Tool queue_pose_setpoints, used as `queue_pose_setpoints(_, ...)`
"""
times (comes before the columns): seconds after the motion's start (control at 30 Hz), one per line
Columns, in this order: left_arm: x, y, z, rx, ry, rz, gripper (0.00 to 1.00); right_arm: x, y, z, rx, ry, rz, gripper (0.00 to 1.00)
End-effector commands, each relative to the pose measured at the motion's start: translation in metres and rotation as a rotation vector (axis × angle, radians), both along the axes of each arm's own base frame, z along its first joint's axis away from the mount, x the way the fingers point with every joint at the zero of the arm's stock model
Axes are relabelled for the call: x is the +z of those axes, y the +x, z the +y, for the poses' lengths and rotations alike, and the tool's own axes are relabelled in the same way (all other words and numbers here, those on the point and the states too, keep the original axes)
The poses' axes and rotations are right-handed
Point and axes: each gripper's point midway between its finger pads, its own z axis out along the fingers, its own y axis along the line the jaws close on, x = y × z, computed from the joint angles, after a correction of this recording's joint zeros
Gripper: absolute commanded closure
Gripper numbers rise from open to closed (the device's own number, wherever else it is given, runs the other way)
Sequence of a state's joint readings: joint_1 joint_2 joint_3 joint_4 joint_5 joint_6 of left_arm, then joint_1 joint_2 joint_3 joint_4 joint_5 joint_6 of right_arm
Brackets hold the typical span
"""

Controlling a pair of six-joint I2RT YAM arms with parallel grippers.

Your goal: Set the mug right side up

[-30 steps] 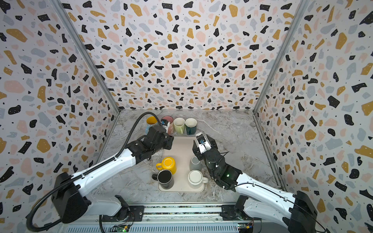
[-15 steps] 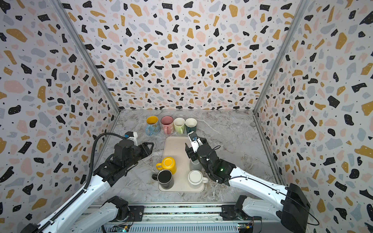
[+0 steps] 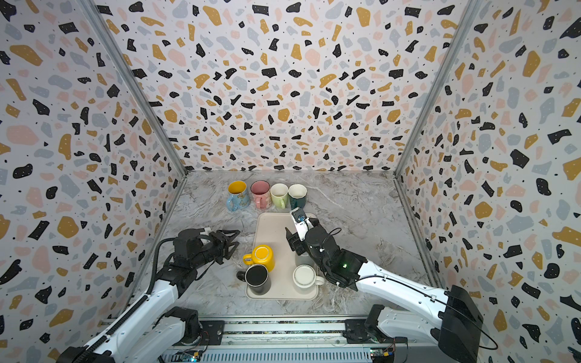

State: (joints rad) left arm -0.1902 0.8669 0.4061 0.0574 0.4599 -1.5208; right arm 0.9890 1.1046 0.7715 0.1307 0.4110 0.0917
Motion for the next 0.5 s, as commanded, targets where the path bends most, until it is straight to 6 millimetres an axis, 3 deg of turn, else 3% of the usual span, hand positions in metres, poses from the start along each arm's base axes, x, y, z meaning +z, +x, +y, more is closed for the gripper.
queue_pose_setpoints(0.0,-0.003,-0.005,-0.006,0.003,-0.09,0.114,0.49,0.019,0.002,0.004,-0.004,0.047,-0.017,0.27)
queue_pose_setpoints(0.2,-0.031,-0.021,-0.004,-0.017,-0.027,0.307,0.47,0.018,0.007,0.009,-0.01,0.016,-0.022,0.27)
queue_pose_setpoints(0.47,-0.036,-0.023,0.0,0.01,0.007,0.416,0.44,0.013,0.012,0.012,-0.015,-0.02,-0.02,0.27)
